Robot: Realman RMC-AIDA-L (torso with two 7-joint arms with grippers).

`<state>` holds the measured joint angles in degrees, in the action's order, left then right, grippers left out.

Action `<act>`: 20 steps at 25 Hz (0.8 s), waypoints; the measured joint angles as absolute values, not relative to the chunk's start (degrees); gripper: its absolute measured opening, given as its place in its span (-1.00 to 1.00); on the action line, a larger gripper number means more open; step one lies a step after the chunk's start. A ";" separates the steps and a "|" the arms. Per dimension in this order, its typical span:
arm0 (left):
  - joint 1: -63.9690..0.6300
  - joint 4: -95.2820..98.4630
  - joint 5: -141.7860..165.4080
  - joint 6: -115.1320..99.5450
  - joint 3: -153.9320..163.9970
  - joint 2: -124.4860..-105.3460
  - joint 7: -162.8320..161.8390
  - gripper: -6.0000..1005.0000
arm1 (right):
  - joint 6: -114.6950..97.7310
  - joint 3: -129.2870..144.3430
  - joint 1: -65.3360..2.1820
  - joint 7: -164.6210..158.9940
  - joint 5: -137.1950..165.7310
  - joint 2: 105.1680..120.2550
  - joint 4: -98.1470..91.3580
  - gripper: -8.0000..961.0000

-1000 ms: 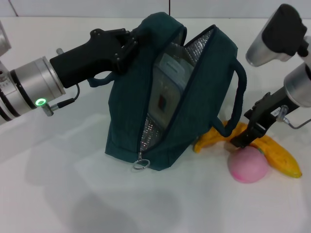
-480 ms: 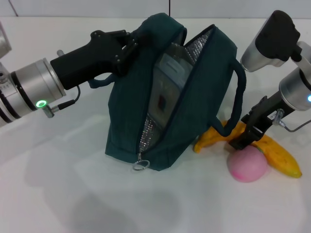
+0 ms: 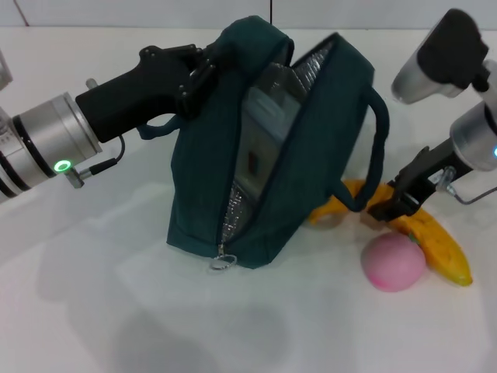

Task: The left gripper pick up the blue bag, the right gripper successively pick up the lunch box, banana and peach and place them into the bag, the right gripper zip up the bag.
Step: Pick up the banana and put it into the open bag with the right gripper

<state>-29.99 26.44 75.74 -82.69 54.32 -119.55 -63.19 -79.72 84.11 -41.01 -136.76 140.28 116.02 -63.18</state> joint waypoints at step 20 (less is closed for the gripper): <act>-28.55 26.92 75.42 -83.99 54.32 -119.53 -61.61 -0.90 | -79.92 53.44 -21.28 -123.43 111.39 115.50 -73.67 -0.09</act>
<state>-28.55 26.92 75.42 -83.99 54.32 -119.53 -61.61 -79.92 53.44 -21.28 -123.43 111.39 115.50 -73.67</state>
